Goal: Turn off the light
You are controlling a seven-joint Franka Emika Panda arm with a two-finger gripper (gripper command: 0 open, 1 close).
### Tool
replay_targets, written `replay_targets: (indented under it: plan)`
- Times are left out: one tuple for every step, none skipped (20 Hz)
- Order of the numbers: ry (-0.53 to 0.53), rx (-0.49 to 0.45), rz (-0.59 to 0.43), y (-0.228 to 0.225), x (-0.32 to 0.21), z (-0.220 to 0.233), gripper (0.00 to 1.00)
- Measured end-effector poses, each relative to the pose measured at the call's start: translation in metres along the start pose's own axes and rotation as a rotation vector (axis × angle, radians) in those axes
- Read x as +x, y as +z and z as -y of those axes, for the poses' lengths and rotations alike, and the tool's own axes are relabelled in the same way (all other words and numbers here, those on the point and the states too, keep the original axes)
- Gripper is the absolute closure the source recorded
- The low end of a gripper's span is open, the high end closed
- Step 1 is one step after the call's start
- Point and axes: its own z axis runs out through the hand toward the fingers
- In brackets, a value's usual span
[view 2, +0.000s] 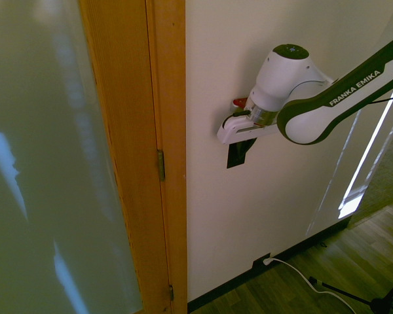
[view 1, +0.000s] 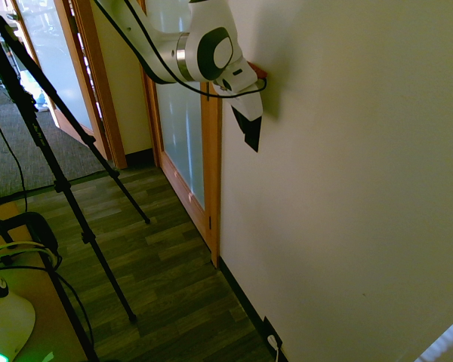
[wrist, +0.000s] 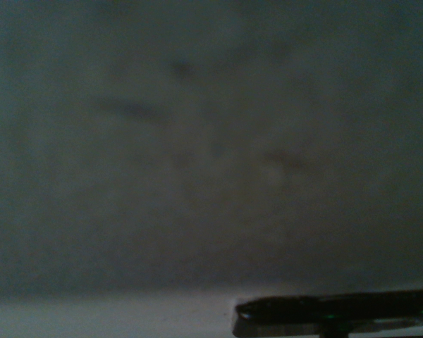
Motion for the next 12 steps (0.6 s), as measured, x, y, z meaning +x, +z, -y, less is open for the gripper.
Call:
replay_targets:
  plan:
    - [0.000,0.000,-0.001,0.000,0.000,0.000,1.00]
    - [-0.001,0.001,-0.002,-0.001,0.000,0.000,1.00]
    - [0.002,0.008,-0.004,-0.002,0.000,-0.001,1.00]
    - [0.008,0.022,-0.008,-0.003,0.001,-0.002,1.00]
    - [0.016,0.036,-0.015,-0.006,0.002,-0.006,1.00]
    - [0.024,0.038,-0.025,-0.009,0.006,-0.012,1.00]
    - [0.032,0.042,-0.037,-0.014,0.010,-0.020,1.00]
    - [0.041,0.046,-0.048,-0.020,0.012,-0.027,1.00]
    - [0.048,0.051,-0.056,-0.027,0.012,-0.035,1.00]
    - [0.053,0.054,-0.061,-0.034,0.011,-0.042,1.00]
    - [0.057,0.057,-0.062,-0.040,0.008,-0.047,1.00]
    - [0.059,0.058,-0.060,-0.046,0.005,-0.053,1.00]
